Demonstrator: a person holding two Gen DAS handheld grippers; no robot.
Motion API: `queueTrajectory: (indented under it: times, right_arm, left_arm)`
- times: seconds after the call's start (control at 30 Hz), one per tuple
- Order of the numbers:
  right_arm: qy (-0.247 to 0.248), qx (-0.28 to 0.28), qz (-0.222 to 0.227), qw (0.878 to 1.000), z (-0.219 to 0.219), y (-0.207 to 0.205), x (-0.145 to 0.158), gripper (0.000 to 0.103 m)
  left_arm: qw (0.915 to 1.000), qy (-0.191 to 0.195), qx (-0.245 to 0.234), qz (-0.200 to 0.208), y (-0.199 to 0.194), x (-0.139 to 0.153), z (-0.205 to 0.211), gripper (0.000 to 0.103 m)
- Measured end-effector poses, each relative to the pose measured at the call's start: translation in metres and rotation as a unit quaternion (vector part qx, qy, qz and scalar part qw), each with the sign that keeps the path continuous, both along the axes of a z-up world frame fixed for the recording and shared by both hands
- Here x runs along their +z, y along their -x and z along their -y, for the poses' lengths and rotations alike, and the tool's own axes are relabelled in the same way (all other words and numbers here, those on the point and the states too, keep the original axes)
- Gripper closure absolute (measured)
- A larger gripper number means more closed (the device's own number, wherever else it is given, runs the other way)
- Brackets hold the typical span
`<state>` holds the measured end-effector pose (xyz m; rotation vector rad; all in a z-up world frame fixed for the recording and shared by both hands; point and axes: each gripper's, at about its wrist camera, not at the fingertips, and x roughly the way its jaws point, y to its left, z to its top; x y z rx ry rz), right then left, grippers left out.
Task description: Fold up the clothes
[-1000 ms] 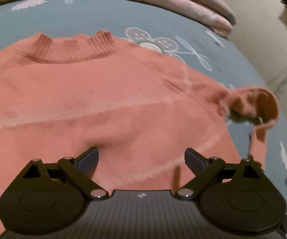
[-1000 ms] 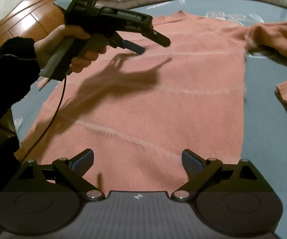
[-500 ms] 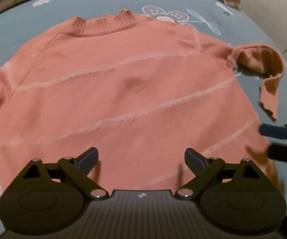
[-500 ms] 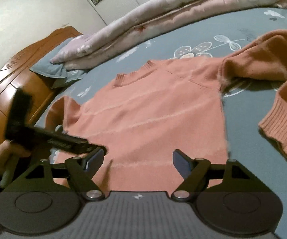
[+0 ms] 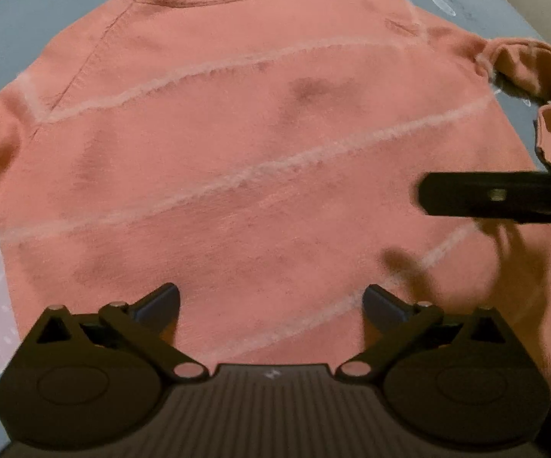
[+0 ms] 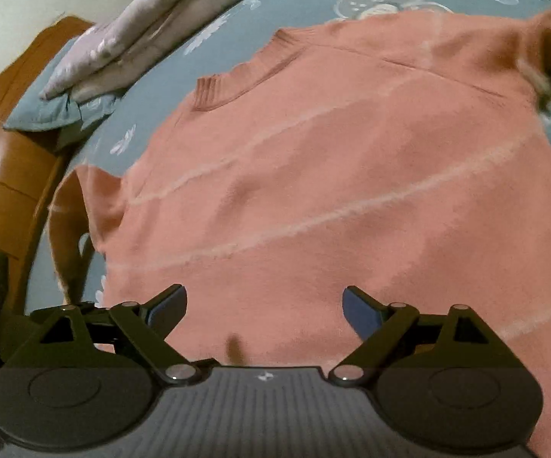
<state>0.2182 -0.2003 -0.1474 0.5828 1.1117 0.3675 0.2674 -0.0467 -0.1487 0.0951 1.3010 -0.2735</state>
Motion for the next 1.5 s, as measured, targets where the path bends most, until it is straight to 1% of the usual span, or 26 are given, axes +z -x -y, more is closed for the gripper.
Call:
queueTrajectory:
  times: [0.03,0.1,0.2,0.27,0.33,0.4,0.43,0.47,0.5,0.53,0.57,0.6,0.63,0.67,0.77,0.8,0.83,0.93,1.07,1.13,1.23,1.3,1.33,1.4,1.43,1.5]
  right_arm:
    - [-0.007,-0.010,-0.008,1.000,0.010,0.005,0.000,0.011]
    - [0.021,-0.019,-0.027,0.999,0.025,0.017,0.003,0.010]
    - [0.053,-0.007,-0.020,0.998,0.043,0.037,0.007,0.010]
    - [0.054,0.000,-0.017,0.998,0.051,0.047,0.006,0.010]
    - [0.066,0.007,-0.020,0.998,0.049,0.048,0.009,0.010]
    - [0.112,0.036,0.002,0.993,0.032,0.048,0.020,0.009]
    - [0.138,0.054,0.017,0.989,0.022,0.049,0.027,0.009]
    - [0.167,0.079,0.041,0.982,0.010,0.049,0.034,0.007]
    - [0.197,0.110,0.071,0.972,-0.005,0.049,0.040,0.003]
    - [0.225,0.138,0.100,0.959,-0.020,0.048,0.044,0.001]
    - [0.247,0.162,0.124,0.947,-0.033,0.046,0.045,0.000]
    - [0.259,0.183,0.141,0.938,-0.046,0.042,0.042,0.000]
    - [0.267,0.196,0.149,0.932,-0.055,0.038,0.037,0.000]
    - [0.274,0.203,0.145,0.929,-0.062,0.034,0.030,0.000]
    - [0.296,0.207,0.109,0.926,-0.060,0.030,0.005,0.000]
    - [0.295,0.203,0.104,0.928,-0.053,0.034,0.000,0.000]
    - [0.289,0.200,0.112,0.929,-0.045,0.041,0.000,0.000]
    - [0.304,0.209,0.110,0.923,-0.018,0.067,0.000,0.000]
    - [0.315,0.214,0.119,0.917,0.008,0.097,0.002,0.000]
    - [0.315,0.208,0.113,0.919,0.011,0.105,0.007,0.000]
    - [0.295,0.210,0.130,0.923,0.008,0.114,0.019,0.000]
    - [0.292,0.219,0.151,0.919,-0.002,0.119,0.027,0.000]
    - [0.291,0.229,0.161,0.915,-0.004,0.122,0.030,0.001]
    - [0.287,0.253,0.172,0.908,-0.006,0.130,0.033,0.006]
    - [0.282,0.265,0.172,0.906,-0.005,0.135,0.035,0.007]
    - [0.263,0.295,0.166,0.904,-0.003,0.147,0.040,0.019]
  left_arm:
    - [1.0000,-0.001,0.000,-0.001,-0.001,0.000,0.001,0.001]
    - [1.0000,-0.001,0.000,-0.003,-0.002,0.000,0.002,0.001]
    - [1.0000,0.001,0.005,-0.002,-0.002,-0.001,0.002,0.001]
    - [1.0000,-0.001,0.006,-0.003,-0.003,-0.001,0.004,0.001]
    - [1.0000,-0.002,0.007,-0.003,-0.003,0.002,0.005,0.001]
    - [1.0000,-0.001,0.008,0.000,-0.002,0.007,0.006,0.001]
    - [1.0000,0.000,0.004,0.008,-0.002,0.012,0.006,0.001]
    - [0.9998,0.000,0.004,0.018,-0.003,0.016,0.006,0.001]
    - [0.9997,0.000,0.009,0.022,-0.005,0.018,0.005,0.001]
    - [0.9996,-0.001,0.016,0.024,-0.009,0.019,0.003,0.001]
    - [0.9995,-0.001,0.025,0.018,-0.013,0.017,0.001,0.001]
    - [0.9994,0.000,0.032,0.010,-0.017,0.012,0.000,0.001]
    - [0.9993,0.001,0.037,0.002,-0.020,0.008,-0.002,0.001]
    - [0.9991,-0.001,0.042,-0.005,-0.022,0.001,-0.005,0.001]
    - [0.9992,-0.003,0.038,0.005,-0.020,-0.005,-0.009,0.001]
    - [0.9994,-0.002,0.032,0.007,-0.018,-0.006,-0.009,0.001]
    - [0.9996,0.000,0.028,0.008,-0.017,-0.006,-0.010,0.001]
    - [0.9996,0.008,0.024,0.011,-0.015,-0.006,-0.013,0.001]
    - [0.9989,0.017,0.043,0.009,-0.015,-0.003,-0.016,0.001]
    - [0.9986,0.012,0.050,0.014,-0.009,0.004,-0.015,0.001]
    - [0.9985,0.031,0.033,0.031,0.011,0.020,-0.011,0.001]
    - [0.9985,0.037,0.030,0.029,0.013,0.030,-0.021,0.001]
    - [0.9988,0.036,0.025,0.024,0.017,0.030,-0.022,0.001]
    - [0.9994,0.029,0.001,0.019,0.017,0.027,-0.025,0.001]
    - [0.9994,0.026,-0.016,0.018,0.026,0.029,-0.024,0.001]
    - [0.9981,0.027,-0.052,0.017,0.045,0.028,-0.017,0.001]
